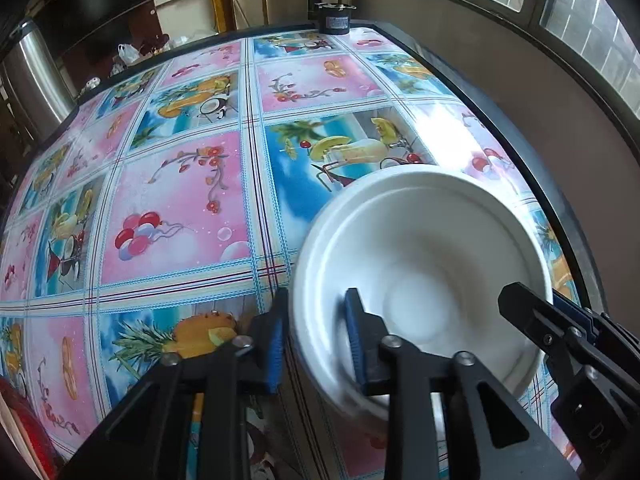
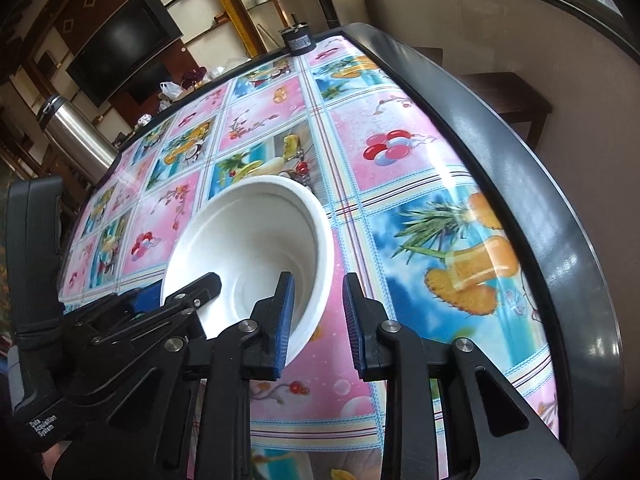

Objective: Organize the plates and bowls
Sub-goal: 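Close the left tool on the rim of the white bowl, then carry the white bowl over the plate stack with the left tool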

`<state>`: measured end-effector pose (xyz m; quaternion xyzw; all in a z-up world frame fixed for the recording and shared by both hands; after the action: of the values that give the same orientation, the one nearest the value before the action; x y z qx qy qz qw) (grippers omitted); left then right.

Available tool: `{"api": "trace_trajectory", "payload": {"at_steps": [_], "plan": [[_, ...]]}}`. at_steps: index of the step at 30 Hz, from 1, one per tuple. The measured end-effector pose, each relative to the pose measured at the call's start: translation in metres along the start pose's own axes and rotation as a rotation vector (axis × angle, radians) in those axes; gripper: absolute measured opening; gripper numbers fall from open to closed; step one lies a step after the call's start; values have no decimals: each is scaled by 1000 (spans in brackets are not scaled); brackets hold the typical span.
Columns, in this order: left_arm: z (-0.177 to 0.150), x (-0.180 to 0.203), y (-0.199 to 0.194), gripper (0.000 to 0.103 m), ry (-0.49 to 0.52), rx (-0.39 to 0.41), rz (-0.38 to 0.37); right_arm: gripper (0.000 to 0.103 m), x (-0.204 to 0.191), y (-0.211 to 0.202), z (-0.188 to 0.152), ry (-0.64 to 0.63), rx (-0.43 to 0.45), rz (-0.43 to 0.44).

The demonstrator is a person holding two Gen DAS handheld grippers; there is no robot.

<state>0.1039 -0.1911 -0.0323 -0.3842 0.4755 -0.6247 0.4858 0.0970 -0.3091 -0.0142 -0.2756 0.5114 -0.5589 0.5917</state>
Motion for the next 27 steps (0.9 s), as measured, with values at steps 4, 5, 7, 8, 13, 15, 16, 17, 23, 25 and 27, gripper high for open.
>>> {"api": "trace_trajectory", "payload": {"at_steps": [4, 5, 7, 8, 13, 15, 16, 17, 23, 25, 27], "plan": [[-5, 1, -4, 20, 9, 6, 3, 21, -7, -1, -5, -20, -7, 3], [-7, -1, -5, 20, 7, 7, 1, 21, -9, -2, -6, -25, -6, -3], [-12, -6, -6, 20, -7, 6, -3, 21, -11, -3, -9, -31, -7, 3], [-15, -9, -7, 20, -13, 3, -7, 21, -13, -3, -11, -34, -9, 11], [-25, -23, -14, 20, -30, 12, 1, 21, -28, -5, -22, -65, -15, 19], [-28, -29, -19, 20, -36, 21, 7, 21, -35, -7, -26, -76, -13, 24], [-31, -34, -23, 20, -42, 30, 9, 21, -39, -9, -28, -83, -12, 27], [-33, -37, -26, 20, -48, 35, 12, 21, -44, -10, -30, -90, -10, 28], [-47, -62, -41, 20, -81, 61, 31, 22, -73, -19, -41, -137, 4, 41], [-51, -71, -46, 20, -95, 68, 37, 22, -84, -20, -45, -151, 3, 49], [-57, -82, -52, 20, -111, 76, 44, 22, -94, -21, -49, -168, 3, 54]]}}
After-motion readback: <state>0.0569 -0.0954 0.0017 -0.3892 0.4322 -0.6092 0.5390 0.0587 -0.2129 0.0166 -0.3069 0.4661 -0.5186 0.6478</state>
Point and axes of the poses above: each gripper's, at about its wrist camera, not at the fingertips, and y roughly the way its jaws point, x to its right, z to its top, the point moved 7 cm from there along y, roughly the way its jaws point, and after that the axes turned 13 degrees about -x, right-handed, at the moved point
